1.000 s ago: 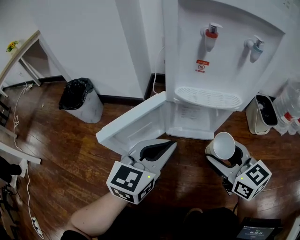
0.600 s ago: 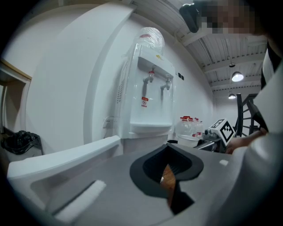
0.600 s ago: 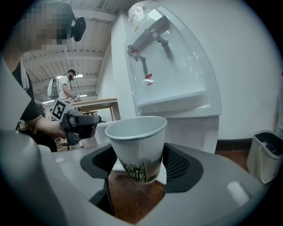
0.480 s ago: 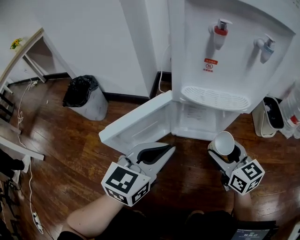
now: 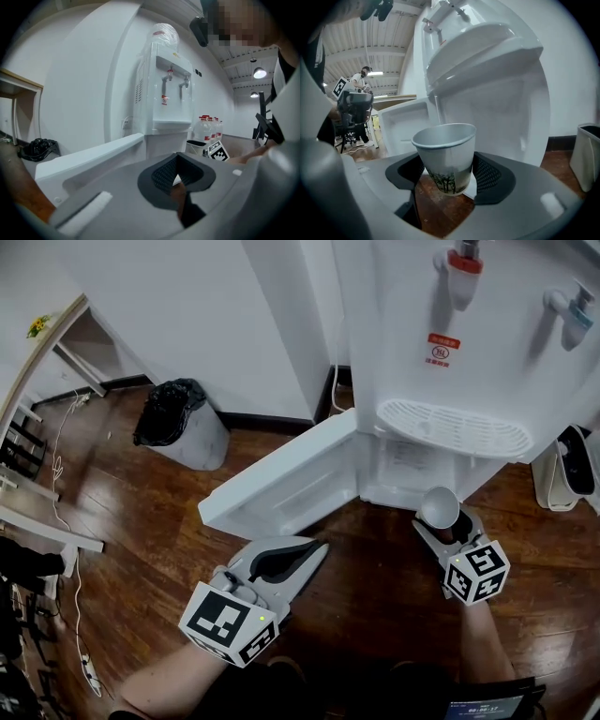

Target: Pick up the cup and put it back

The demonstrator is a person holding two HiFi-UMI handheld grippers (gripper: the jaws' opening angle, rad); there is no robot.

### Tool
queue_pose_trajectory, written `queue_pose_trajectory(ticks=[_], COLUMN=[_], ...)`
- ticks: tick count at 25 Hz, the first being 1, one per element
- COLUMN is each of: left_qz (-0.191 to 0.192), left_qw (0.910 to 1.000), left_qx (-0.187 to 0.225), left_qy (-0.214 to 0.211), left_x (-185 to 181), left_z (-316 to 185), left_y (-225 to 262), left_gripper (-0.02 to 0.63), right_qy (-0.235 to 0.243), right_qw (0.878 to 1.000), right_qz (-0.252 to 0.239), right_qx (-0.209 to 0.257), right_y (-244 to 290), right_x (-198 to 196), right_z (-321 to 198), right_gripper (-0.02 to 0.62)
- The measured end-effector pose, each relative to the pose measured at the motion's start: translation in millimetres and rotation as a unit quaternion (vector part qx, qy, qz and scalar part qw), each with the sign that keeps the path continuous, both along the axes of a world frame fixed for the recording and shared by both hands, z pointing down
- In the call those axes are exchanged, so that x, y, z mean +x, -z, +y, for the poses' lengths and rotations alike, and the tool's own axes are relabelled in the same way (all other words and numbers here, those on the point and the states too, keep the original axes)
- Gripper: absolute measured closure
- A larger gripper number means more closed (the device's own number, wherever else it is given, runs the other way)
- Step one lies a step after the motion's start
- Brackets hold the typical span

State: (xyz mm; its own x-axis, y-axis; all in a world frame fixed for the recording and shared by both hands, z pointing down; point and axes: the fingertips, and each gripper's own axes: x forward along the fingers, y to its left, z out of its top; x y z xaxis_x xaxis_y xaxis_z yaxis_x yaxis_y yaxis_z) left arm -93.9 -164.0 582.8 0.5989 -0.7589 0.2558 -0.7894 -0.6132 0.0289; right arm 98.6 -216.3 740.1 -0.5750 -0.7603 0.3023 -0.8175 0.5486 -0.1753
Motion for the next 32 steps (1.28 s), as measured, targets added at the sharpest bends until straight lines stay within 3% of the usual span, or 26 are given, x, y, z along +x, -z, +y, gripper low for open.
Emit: queue_pose_trajectory(ticks=[14,19,26,32], left_qz=[-0.048,-0.043,-0.064,-0.079], left_qw=[0.9976,0.9967,0.9942,0.9913], left_qx=[-0.031,-0.029,-0.036,-0.023], left_qy=[0.04,0.062,0.079,0.103], left_x=[-20.5,-30.6,-41.2,-63.1], left_z=[3.4,5.2,15.6,16.5], left_y=[-24.8,-17.2,-18.7,-11.3], left_gripper=[0.604,0.604,0.604,0.604], right_qy=[-0.021,-0.034,-0.058,-0.069], right_qw=[1.0,0.999,0.998,0.997], right_qz=[0.0,-0.01,-0.027,-0.011], right_qx=[0.004,-0.003,-0.022,-0.03], right_y=[-67.0,-84.1,-107.9,-123.7], right_x=[-11.0,-14.8,-13.5,-18.8], right_z=[-98.3,-124.6,-160.1,-187.6], right_gripper=[0.279,0.279,0.279,0.279])
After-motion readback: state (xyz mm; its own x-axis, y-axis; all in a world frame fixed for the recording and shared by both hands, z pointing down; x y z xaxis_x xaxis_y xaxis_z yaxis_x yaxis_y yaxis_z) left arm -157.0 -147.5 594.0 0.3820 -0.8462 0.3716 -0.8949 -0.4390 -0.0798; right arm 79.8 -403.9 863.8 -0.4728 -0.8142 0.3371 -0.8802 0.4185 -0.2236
